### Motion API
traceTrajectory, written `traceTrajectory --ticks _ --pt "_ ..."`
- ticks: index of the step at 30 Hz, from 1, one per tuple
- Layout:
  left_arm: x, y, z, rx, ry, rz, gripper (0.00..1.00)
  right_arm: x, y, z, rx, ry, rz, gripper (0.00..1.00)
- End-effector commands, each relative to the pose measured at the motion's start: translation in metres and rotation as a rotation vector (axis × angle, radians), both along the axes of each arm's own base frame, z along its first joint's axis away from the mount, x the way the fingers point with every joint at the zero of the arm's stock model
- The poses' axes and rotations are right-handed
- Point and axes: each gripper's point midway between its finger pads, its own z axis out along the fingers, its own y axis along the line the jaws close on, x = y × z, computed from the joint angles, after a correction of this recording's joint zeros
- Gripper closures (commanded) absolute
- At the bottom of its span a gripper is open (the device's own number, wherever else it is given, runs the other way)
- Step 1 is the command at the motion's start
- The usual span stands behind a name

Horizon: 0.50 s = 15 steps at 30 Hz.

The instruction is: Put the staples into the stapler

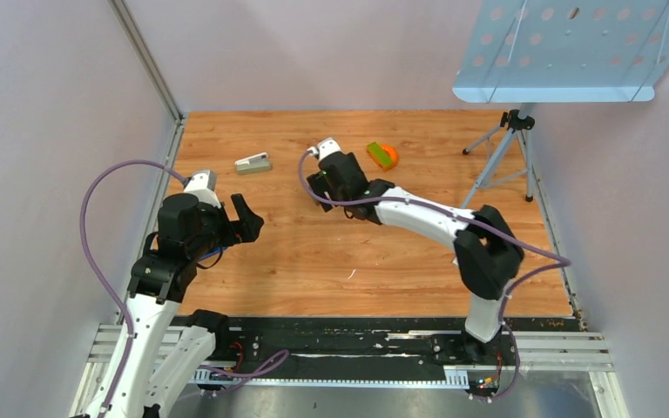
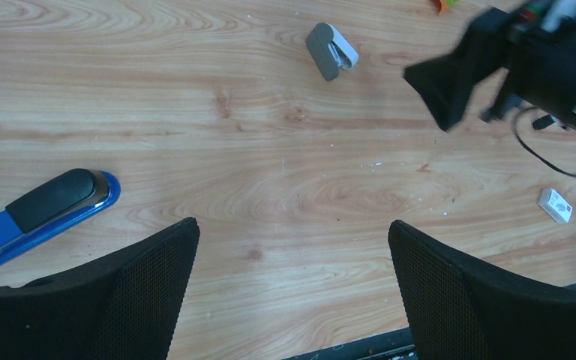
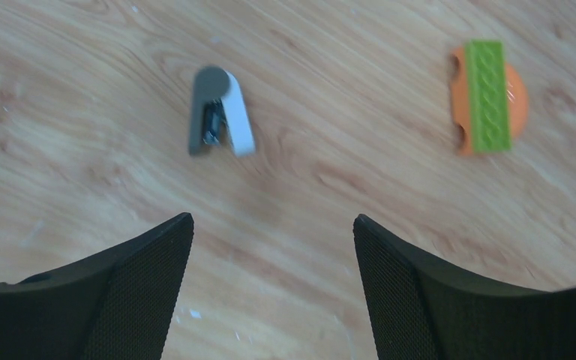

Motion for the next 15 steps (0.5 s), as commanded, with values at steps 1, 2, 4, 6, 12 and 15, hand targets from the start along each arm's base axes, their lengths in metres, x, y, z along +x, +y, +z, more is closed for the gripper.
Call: traceTrajectory --ticks 1,2,4,6,12,15 --pt "-0.003 0.000 0.005 0.024 -0.021 -0.010 0.01 0.030 0.042 -0.016 0.017 0.010 0.122 0.19" --pt "-0.003 -0.001 0.006 0.025 -0.023 -0.012 0.02 0.035 0.050 -0.022 0.023 0.024 0.136 0.20" --pt "-0.004 -0.002 0.006 0.028 -0.024 -0.017 0.02 0.041 0.061 -0.033 0.014 0.037 0.185 0.21" --pt "-0.004 -0.003 0.006 0.028 -0.023 -0.022 0.02 0.046 0.070 -0.048 0.008 0.058 0.212 0.22" --pt "-0.004 -0.003 0.005 0.029 -0.019 -0.021 0.04 0.061 0.077 -0.072 -0.004 0.093 0.228 0.23" --pt "-0.004 -0.003 0.004 0.030 -0.014 -0.019 0.05 0.065 0.077 -0.083 -0.011 0.109 0.232 0.25"
